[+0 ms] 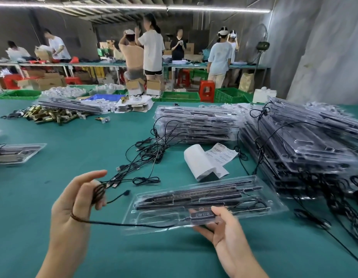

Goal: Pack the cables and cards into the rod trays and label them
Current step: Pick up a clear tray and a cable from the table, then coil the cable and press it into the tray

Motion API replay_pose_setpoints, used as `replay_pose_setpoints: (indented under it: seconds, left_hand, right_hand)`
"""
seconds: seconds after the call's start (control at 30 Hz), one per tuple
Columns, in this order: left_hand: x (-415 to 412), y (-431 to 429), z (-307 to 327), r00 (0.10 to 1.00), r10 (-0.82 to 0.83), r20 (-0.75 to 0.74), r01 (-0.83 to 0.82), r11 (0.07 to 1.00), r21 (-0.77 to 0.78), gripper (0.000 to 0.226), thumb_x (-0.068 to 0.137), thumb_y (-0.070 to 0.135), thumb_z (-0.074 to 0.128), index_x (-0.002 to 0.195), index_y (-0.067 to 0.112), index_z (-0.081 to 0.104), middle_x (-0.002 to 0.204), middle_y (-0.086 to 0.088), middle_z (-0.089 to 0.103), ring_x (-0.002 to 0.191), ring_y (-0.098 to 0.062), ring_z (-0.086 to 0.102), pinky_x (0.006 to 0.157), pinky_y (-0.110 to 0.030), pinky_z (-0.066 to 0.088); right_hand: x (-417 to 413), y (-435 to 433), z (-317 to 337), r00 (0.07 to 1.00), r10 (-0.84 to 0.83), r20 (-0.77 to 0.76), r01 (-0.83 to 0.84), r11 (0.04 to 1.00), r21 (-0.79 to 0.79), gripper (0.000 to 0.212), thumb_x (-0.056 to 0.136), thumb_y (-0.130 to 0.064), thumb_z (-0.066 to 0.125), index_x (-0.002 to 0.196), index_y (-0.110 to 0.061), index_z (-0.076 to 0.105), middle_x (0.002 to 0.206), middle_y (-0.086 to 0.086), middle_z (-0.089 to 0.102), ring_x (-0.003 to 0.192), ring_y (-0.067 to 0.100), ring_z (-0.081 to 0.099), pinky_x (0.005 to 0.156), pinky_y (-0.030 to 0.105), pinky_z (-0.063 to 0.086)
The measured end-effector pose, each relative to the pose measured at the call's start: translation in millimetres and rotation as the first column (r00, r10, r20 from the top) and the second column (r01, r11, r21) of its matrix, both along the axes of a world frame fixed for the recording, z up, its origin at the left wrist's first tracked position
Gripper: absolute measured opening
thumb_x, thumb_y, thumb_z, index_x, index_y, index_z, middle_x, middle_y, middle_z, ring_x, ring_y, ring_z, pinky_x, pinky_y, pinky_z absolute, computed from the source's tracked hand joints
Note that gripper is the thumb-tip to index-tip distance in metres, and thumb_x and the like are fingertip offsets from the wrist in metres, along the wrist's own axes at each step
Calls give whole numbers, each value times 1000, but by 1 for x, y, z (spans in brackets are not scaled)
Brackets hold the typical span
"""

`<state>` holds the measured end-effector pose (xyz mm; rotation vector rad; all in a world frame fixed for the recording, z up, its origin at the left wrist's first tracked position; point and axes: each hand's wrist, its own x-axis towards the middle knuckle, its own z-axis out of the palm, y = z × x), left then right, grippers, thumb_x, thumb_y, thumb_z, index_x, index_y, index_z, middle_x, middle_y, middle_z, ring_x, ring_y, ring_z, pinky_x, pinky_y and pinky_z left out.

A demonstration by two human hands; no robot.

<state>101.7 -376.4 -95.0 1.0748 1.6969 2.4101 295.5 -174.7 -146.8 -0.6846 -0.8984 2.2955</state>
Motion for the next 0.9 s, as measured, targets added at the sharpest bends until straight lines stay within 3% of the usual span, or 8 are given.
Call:
replay_pose_setpoints:
  seconds: [0.2,0.27,0.33,0.4,0.47,0.57,0.7,0.9]
  left_hand:
    - [-3,-30,5,725,17,-689,-384,840,-383,21,94,51,60,110,40,70,94,11,63,82,-9,63,77,-13,42]
    - [-10,-42,-5,718,-51,-695,-452,725,-520,28,90,62,56,111,48,68,93,18,61,84,-4,62,74,-18,45]
    - [-17,-55,-13,784,-189,-591,-464,454,-761,74,75,90,43,129,44,65,102,26,57,95,1,58,79,-26,49]
    - [-29,-72,-26,851,-351,-391,-372,124,-920,147,48,109,26,160,14,18,137,31,38,127,-2,44,107,-33,41]
    - [-39,-81,-36,878,-430,-210,-242,-20,-970,154,38,111,29,153,20,-15,150,33,2,150,-3,13,122,-32,21]
    - [-37,-68,-17,851,-498,-164,-88,172,-981,119,43,106,52,143,71,-2,159,39,-4,150,10,1,119,-30,20]
    - [-11,-19,-13,798,-463,-386,-84,549,-832,66,77,86,53,139,68,42,151,39,35,140,15,32,110,-25,34]
    - [6,36,-40,673,-594,-441,-192,435,-880,44,86,73,58,129,63,56,136,44,39,131,20,29,110,-9,27]
  right_hand:
    - [-3,3,3,998,-11,63,12,1000,-12,16,99,-7,50,114,-1,53,105,32,71,89,39,73,67,44,63]
    - [-1,4,4,995,17,96,-13,999,-50,9,98,-9,57,105,-6,52,89,21,73,81,36,71,68,46,63]
    - [2,4,7,990,76,122,-64,994,-94,20,96,-15,63,112,-6,55,95,22,75,87,37,73,68,44,64]
    - [6,5,9,983,137,122,-119,982,-149,43,93,-23,68,127,0,55,110,31,71,101,40,73,69,40,64]
    - [12,5,11,981,165,99,-142,969,-202,59,87,-26,73,133,6,54,115,34,68,107,41,70,71,38,64]
    - [22,1,7,977,197,82,-173,955,-239,68,81,-29,76,133,10,53,120,33,67,111,42,69,77,38,64]
    - [41,-1,6,928,302,217,-272,949,-160,57,90,-29,66,134,2,47,117,32,68,104,43,71,73,41,64]
    - [70,1,19,752,214,624,-488,817,307,14,100,-21,63,112,-15,66,91,12,77,66,28,72,52,34,54]
